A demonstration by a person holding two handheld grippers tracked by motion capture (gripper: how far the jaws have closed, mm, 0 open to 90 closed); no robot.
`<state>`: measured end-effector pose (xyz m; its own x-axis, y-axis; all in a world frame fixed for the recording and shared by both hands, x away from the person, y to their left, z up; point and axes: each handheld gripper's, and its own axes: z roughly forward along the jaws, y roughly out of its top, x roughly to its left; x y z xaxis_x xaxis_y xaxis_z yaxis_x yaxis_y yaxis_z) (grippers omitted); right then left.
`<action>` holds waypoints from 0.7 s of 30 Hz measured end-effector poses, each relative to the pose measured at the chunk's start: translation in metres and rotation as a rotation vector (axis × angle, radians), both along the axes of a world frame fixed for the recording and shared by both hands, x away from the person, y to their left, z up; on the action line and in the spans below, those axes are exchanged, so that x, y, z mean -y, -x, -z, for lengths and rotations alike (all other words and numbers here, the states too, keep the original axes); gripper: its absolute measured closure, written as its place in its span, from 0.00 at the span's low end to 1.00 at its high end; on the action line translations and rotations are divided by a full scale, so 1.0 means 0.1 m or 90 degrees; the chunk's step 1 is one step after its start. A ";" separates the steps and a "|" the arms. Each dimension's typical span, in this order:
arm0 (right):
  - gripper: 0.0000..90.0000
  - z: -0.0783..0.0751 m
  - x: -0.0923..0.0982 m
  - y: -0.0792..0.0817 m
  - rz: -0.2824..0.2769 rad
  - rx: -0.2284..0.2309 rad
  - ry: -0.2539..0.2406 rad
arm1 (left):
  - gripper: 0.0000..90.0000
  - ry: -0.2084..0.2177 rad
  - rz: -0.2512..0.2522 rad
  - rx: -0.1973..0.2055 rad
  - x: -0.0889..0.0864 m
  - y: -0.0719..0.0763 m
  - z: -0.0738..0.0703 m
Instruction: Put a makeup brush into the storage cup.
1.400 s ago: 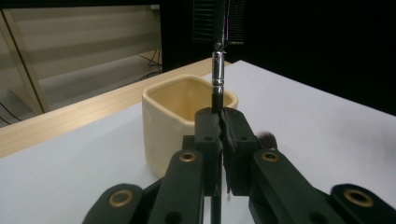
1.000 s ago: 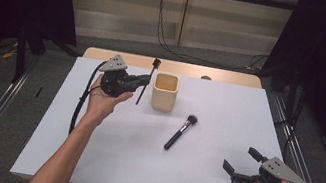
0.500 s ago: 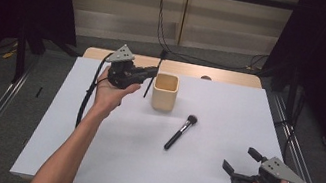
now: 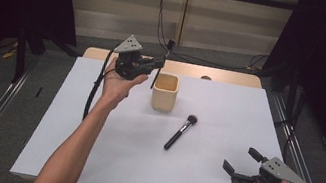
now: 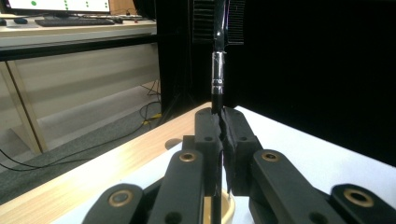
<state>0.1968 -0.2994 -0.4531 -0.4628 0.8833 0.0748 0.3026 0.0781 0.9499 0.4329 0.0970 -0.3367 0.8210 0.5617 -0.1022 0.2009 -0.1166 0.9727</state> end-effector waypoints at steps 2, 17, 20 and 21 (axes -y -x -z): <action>0.00 0.00 0.00 0.00 0.000 0.000 0.000 | 0.95 -0.005 -0.007 0.005 0.03 -0.03 0.00; 0.00 0.00 0.00 0.01 -0.004 0.002 0.000 | 0.95 -0.009 -0.011 0.020 0.20 -0.16 -0.03; 0.00 0.00 0.00 0.00 -0.004 0.001 -0.001 | 0.95 -0.014 -0.012 0.017 0.22 -0.18 0.01; 0.00 0.00 0.00 0.00 -0.004 0.001 -0.001 | 0.95 -0.014 -0.012 0.017 0.22 -0.18 0.01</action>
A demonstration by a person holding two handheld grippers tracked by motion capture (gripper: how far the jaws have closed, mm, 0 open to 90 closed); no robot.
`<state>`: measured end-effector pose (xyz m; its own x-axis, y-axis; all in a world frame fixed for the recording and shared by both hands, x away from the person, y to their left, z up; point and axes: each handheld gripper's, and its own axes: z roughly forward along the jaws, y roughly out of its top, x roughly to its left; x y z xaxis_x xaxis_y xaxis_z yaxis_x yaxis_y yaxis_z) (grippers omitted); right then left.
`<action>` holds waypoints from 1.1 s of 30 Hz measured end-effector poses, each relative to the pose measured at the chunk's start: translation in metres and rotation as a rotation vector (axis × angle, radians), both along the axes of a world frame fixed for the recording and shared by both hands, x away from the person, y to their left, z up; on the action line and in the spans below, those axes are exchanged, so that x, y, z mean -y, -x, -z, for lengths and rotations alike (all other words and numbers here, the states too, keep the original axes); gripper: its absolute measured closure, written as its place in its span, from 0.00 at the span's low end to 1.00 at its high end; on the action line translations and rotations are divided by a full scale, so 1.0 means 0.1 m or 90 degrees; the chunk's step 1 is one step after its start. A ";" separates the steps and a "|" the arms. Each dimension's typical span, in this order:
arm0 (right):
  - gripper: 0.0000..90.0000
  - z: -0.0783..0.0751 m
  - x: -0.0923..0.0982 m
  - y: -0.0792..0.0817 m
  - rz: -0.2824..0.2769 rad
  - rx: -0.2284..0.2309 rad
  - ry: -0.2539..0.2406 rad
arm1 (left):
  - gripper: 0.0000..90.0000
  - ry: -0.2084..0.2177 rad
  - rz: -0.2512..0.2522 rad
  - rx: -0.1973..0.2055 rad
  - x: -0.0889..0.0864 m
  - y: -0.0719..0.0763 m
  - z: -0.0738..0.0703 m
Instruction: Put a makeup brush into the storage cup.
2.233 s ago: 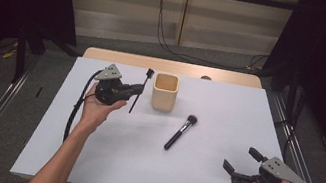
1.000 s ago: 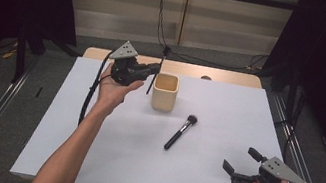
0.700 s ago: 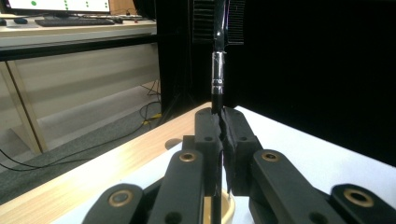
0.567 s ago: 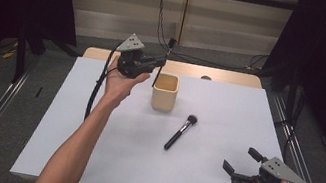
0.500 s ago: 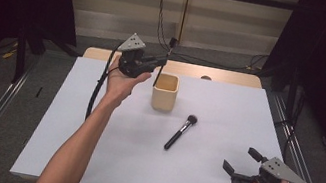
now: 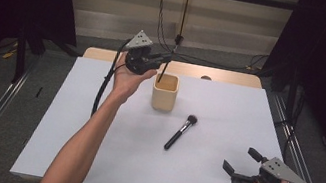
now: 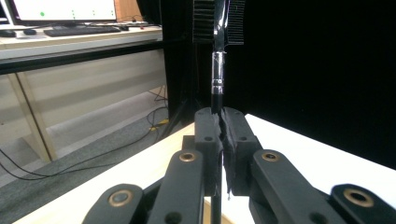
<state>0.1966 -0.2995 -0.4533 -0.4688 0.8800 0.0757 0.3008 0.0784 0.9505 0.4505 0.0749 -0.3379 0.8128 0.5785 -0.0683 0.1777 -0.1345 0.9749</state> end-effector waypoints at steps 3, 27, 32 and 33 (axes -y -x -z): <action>0.00 0.00 0.00 0.00 0.001 0.003 0.000 | 0.95 -0.001 0.003 0.001 0.03 -0.01 0.03; 0.00 -0.01 0.00 0.01 0.003 0.001 -0.003 | 0.95 -0.018 -0.004 -0.018 0.13 -0.12 0.32; 0.00 0.00 0.00 0.01 0.002 -0.002 -0.004 | 0.95 -0.028 -0.008 -0.016 0.10 -0.13 0.36; 0.00 0.00 0.00 0.01 0.001 -0.002 0.000 | 0.95 -0.022 -0.008 -0.017 0.08 -0.13 0.37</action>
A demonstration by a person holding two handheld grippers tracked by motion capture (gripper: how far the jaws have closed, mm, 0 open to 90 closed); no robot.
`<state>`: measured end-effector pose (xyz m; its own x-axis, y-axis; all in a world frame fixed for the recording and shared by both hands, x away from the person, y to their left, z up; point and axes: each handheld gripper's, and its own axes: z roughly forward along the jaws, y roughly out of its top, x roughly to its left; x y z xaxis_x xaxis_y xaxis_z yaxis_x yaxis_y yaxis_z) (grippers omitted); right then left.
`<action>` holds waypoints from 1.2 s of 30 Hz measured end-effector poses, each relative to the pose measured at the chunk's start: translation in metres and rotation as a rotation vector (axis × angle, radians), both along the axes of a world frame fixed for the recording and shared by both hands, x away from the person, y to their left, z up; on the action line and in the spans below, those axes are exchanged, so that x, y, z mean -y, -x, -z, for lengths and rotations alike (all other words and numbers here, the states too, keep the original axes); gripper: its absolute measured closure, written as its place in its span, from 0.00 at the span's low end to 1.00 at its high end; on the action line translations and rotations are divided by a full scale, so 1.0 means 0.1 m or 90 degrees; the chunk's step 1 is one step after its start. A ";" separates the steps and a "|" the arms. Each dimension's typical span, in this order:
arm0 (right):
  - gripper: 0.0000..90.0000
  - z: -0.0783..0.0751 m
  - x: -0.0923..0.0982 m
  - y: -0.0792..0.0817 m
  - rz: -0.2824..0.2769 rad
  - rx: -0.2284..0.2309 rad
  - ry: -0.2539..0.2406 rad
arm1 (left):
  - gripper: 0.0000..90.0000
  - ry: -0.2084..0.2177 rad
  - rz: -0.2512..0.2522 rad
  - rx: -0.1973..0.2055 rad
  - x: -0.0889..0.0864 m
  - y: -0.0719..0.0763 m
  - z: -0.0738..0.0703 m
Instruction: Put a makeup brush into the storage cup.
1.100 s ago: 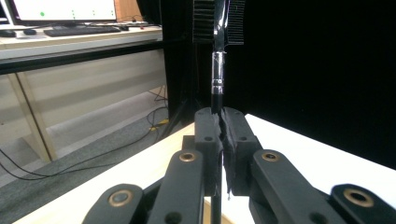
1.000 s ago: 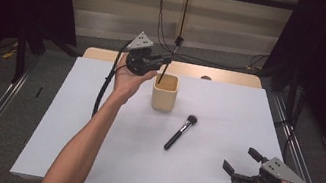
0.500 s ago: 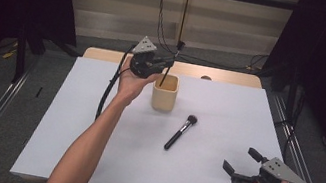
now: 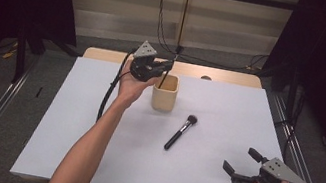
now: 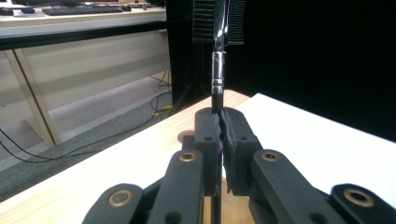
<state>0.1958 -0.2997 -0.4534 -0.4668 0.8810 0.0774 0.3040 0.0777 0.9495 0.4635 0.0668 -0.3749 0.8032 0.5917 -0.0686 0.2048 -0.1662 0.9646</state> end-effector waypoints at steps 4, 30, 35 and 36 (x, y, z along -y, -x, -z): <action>0.00 0.00 -0.01 0.00 -0.003 0.000 0.000 | 0.95 -0.004 0.004 0.000 0.00 0.01 0.05; 0.00 0.00 -0.01 0.00 -0.001 -0.001 0.000 | 0.95 -0.029 0.000 -0.021 -0.07 0.06 0.35; 0.00 0.00 -0.01 0.00 -0.001 -0.001 0.001 | 0.95 -0.033 0.000 -0.024 -0.08 0.09 0.40; 0.00 0.00 -0.01 0.00 -0.002 -0.002 0.001 | 0.95 -0.033 0.002 -0.027 -0.09 0.10 0.42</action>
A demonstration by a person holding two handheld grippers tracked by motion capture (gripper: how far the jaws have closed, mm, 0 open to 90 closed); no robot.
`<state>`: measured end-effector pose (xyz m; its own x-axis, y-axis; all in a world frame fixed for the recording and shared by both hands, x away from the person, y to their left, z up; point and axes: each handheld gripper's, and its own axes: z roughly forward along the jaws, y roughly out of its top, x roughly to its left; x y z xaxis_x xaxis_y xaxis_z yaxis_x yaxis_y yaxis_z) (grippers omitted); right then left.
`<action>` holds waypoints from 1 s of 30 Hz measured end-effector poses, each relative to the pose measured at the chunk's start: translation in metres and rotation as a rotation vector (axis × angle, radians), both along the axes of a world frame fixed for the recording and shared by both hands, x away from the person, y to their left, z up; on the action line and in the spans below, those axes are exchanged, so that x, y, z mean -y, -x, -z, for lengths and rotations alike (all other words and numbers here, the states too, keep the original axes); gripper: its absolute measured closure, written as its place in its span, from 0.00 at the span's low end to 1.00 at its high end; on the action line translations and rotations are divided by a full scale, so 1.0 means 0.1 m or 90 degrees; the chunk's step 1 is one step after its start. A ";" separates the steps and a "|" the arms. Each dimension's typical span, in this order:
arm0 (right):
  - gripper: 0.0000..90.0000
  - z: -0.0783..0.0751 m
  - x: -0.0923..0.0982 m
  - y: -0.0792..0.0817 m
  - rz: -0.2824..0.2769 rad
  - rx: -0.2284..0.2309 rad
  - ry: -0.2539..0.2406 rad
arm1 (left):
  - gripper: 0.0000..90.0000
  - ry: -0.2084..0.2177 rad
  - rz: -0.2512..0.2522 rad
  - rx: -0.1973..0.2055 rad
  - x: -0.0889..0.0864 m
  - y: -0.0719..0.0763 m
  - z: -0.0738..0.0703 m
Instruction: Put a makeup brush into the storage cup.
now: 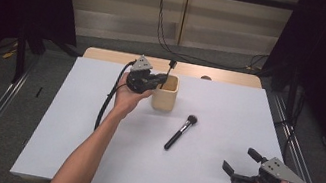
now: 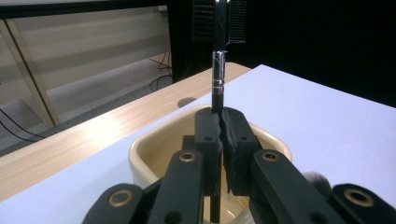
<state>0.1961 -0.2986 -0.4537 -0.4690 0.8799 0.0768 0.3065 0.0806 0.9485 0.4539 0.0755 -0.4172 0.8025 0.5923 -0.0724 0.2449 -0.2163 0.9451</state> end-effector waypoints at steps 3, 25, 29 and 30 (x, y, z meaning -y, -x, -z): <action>0.00 0.00 0.00 0.00 -0.001 0.000 0.000 | 0.95 -0.004 0.000 0.000 -0.01 0.00 0.02; 0.00 0.00 -0.01 0.00 -0.003 0.001 0.001 | 0.64 0.010 -0.023 -0.024 -0.10 0.04 0.00; 0.00 0.00 -0.01 -0.01 -0.001 0.001 0.003 | 0.42 0.000 -0.030 -0.030 -0.10 0.06 -0.04; 0.00 0.00 -0.01 -0.01 -0.002 0.000 0.005 | 0.42 0.002 -0.033 -0.030 -0.10 0.07 -0.05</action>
<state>0.1969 -0.2981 -0.4541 -0.4713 0.8792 0.0700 0.3061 0.0886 0.9479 0.4471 0.0856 -0.4118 0.7660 0.6332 -0.1112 0.3006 -0.1997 0.9326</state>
